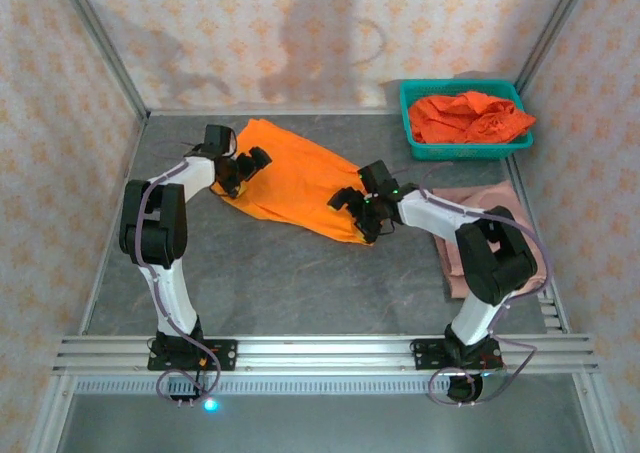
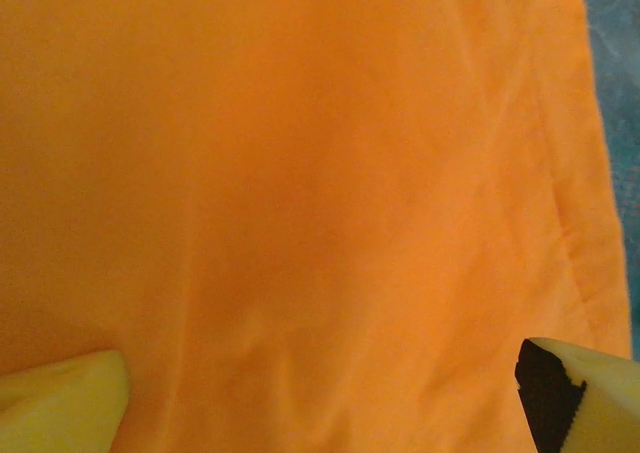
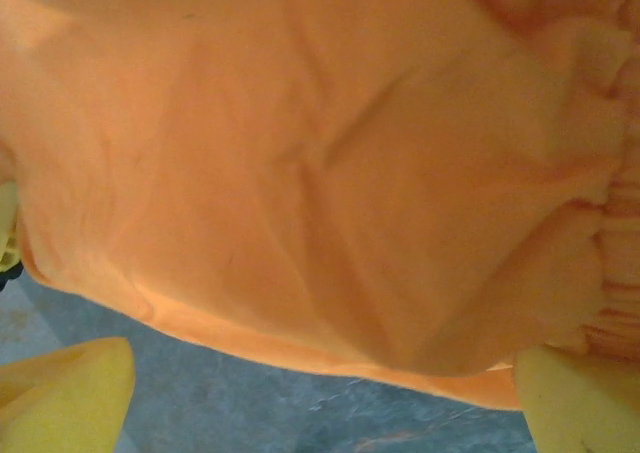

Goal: Fold and stack the shorts

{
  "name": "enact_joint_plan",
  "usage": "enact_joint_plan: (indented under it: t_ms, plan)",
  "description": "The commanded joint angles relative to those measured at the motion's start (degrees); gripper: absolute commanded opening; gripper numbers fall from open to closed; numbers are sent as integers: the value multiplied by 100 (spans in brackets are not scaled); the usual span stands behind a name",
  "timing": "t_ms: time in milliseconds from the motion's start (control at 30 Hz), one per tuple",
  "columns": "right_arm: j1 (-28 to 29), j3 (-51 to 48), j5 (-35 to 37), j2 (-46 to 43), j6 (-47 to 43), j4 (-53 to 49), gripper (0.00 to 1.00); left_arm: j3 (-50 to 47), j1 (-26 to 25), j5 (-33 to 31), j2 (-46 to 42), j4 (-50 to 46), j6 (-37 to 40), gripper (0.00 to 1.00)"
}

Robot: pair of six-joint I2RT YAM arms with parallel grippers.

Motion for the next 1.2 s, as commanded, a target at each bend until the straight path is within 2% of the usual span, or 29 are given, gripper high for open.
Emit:
enact_joint_plan:
  t_ms: [0, 300, 500, 667, 867, 1000, 1167]
  plan:
    - [-253, -195, 22, 114, -327, -233, 97, -303, 43, -335, -232, 114, 214, 100]
    - [-707, -318, -263, 167, -1064, -710, 98, -1412, 209, -569, -784, 395, 333, 100]
    - [-995, -231, -507, 113, -1741, -1153, 99, -2511, 280, -611, -1336, 647, 286, 100]
    - [-1019, 209, -814, -31, -2299, -1580, 99, -3233, 399, -313, -2421, 759, 106, 100]
    - [-1017, 1227, -951, -583, -2896, -2196, 100, -2663, 492, -200, -3899, -100, 183, 100]
    - [-999, 1993, -1058, -592, -2734, -2150, 99, -2224, 575, 20, -4044, -383, 130, 100]
    - [-992, 2802, -970, -38, -2787, -2391, 99, -2380, 688, 177, -3835, -123, 11, 100]
